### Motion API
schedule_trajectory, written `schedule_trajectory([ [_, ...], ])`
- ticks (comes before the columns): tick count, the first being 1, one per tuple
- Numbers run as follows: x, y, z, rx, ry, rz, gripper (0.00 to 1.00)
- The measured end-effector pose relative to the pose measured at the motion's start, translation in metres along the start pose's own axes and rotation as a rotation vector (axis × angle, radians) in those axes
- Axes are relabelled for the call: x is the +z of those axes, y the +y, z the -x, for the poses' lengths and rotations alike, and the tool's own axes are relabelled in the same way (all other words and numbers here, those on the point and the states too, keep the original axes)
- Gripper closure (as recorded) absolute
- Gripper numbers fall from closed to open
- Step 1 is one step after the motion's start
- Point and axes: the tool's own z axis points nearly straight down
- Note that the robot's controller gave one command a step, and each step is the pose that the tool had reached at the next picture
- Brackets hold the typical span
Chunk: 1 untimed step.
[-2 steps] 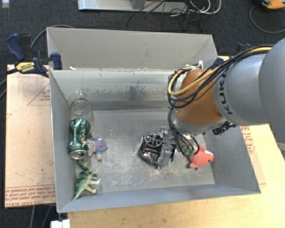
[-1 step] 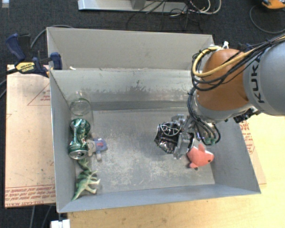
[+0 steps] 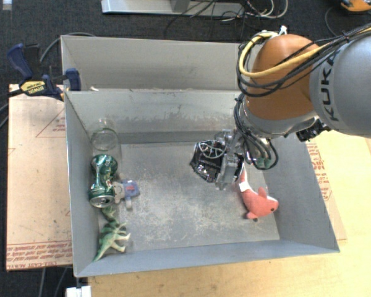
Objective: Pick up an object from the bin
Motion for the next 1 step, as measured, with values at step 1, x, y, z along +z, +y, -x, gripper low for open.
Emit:
schedule_trajectory([
  [1,-0.0040,-0.0036,-0.0061,-0.003,0.009,-0.002,1.00],
])
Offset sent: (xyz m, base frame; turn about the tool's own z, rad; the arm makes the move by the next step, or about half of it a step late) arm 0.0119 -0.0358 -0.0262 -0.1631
